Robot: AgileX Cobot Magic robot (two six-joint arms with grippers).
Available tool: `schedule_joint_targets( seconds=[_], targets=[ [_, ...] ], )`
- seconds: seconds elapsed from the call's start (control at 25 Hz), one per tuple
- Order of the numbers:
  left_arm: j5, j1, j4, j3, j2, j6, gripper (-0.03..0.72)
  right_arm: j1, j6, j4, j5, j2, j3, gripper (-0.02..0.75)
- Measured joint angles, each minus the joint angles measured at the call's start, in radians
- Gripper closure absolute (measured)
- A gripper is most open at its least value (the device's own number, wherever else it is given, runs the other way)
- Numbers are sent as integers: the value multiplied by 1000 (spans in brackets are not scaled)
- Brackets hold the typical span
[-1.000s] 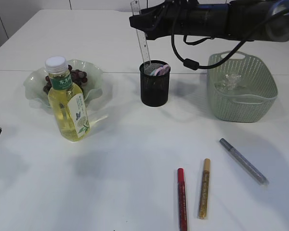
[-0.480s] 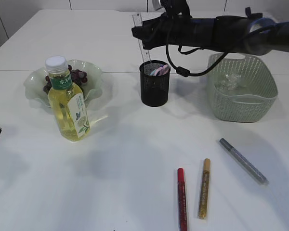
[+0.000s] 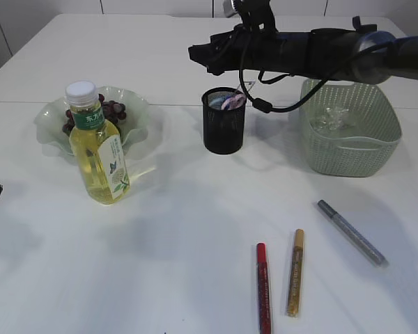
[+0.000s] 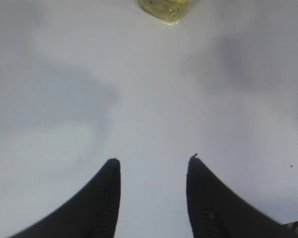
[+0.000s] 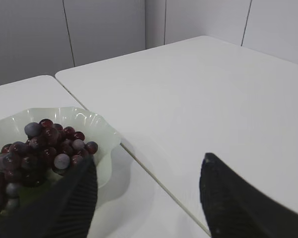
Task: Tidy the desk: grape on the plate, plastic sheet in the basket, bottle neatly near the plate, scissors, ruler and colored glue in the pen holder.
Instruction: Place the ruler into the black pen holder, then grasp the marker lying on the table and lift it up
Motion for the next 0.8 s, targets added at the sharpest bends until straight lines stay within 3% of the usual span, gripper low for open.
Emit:
schedule_joint_targets(
  seconds=[0.16, 0.24, 0.44, 0.64, 0.8],
  targets=[
    [10, 0, -1, 0, 0, 0, 370, -8, 134, -11, -26, -6, 0, 216],
    [27, 0, -1, 0, 0, 0, 370, -15, 264, -115, -57, -35, 0, 214],
    [32, 0, -1, 0, 0, 0, 371, -20, 797, -666, -35, -173, 0, 214],
    [32, 0, -2, 0, 0, 0, 371, -13, 1404, -1241, 230, -319, 0, 214],
    [35, 0, -2, 0, 0, 0, 371, 5, 1690, -1523, 459, -410, 0, 214]
  ],
)
